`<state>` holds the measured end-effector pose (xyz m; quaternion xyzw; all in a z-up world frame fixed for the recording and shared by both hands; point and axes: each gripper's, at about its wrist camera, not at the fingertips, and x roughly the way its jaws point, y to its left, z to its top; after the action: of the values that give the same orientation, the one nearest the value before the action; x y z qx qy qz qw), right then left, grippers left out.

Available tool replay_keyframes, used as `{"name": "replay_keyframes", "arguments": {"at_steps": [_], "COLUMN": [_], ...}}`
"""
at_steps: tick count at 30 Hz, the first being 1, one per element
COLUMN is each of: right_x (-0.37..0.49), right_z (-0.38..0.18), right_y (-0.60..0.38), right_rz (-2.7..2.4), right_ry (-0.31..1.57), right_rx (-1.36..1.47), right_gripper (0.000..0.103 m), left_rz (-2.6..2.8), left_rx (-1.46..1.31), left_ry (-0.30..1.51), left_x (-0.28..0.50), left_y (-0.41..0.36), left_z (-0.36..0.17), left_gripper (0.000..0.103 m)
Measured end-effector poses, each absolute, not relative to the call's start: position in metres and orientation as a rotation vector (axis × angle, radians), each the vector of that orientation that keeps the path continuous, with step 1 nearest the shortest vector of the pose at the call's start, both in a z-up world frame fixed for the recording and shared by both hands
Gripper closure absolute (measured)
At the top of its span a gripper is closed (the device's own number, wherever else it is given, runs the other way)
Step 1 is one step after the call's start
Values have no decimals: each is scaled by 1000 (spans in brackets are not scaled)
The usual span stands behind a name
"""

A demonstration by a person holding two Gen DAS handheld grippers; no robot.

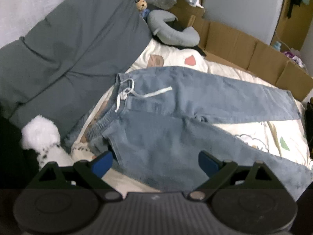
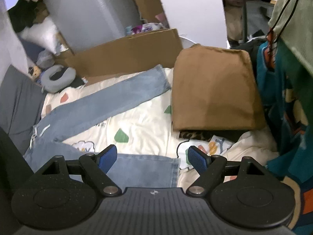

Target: Fold clothes

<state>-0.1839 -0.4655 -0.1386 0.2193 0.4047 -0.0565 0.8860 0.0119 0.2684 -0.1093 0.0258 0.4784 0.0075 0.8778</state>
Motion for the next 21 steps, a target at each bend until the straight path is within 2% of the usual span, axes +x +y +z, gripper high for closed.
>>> {"name": "replay_keyframes", "arguments": {"at_steps": [11,17,21], "right_x": [-206,-217,-227], "right_z": [-222,-280,-312], "right_y": [-433,-417,-415], "right_rz": [-20,2,-31], "right_ry": [959,1053,1107], "right_rx": [523,601,667], "right_gripper": [21,39,41], "left_rz": [85,149,153], "left_rx": [-45,-142,-204], "left_ry": [1052,1091,1116], "left_x": [-12,-24,-26], "left_y": [282,296,303], "left_z": [-155,-188,-205], "left_gripper": [7,7,7]}}
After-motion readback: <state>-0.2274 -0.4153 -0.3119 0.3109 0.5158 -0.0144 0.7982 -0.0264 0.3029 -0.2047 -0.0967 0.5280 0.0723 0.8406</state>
